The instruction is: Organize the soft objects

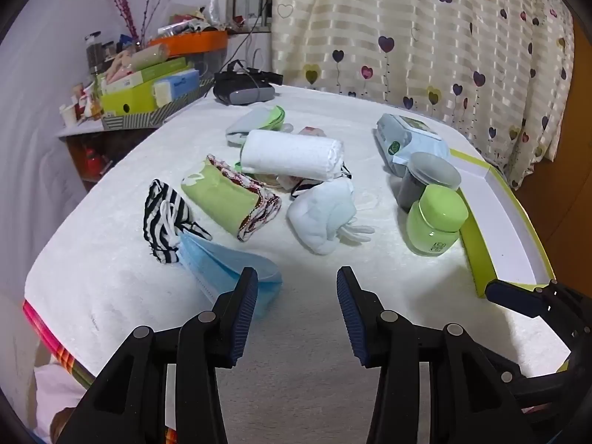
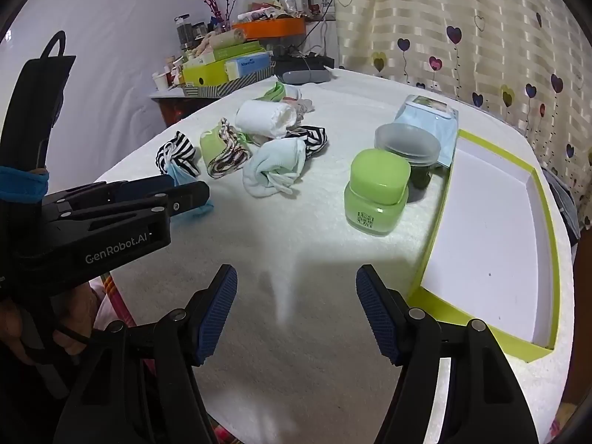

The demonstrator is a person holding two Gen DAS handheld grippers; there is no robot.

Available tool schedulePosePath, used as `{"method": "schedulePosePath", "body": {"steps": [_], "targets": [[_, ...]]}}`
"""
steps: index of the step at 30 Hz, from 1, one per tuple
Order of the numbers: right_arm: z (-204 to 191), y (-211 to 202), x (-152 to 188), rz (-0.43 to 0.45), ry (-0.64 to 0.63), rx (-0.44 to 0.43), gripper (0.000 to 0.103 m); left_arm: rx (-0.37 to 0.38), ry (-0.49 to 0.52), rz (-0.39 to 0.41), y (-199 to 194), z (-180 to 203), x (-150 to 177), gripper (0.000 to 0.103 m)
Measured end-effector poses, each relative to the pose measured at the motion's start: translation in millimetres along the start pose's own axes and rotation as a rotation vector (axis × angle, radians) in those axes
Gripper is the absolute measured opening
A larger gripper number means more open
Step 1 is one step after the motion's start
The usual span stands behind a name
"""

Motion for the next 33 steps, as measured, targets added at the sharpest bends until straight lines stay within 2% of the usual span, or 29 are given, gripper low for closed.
{"method": "schedulePosePath", "body": {"steps": [8, 22, 33], "targets": [[-3.4, 2.4, -4.3, 0.008, 0.005, -0.003, 0.068, -0.013, -0.011, -0.013, 3.9, -11.9, -4.0, 0.043], [-1.9, 3.4, -6.8, 0.012, -0.013, -0.005, 0.068, -0.031, -0.028, 0.014, 1.9, -10.6, -2.4, 0.043], [-3.5, 5.1, -6.8, 0.013, -0.015, -0.007, 0.068, -0.013, -0.047, 0.004, 4.5, -13.0, 2.2, 0.043]]}}
Point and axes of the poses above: each gripper's, at about its wrist camera, not at the fingertips, and y roughly the way its jaws point, z to its right, x to its underside, the point moved 9 cm from there along y, roughly the way its jaws point, and after that the axes turned 1 degree about y, right-handed, at the moved point
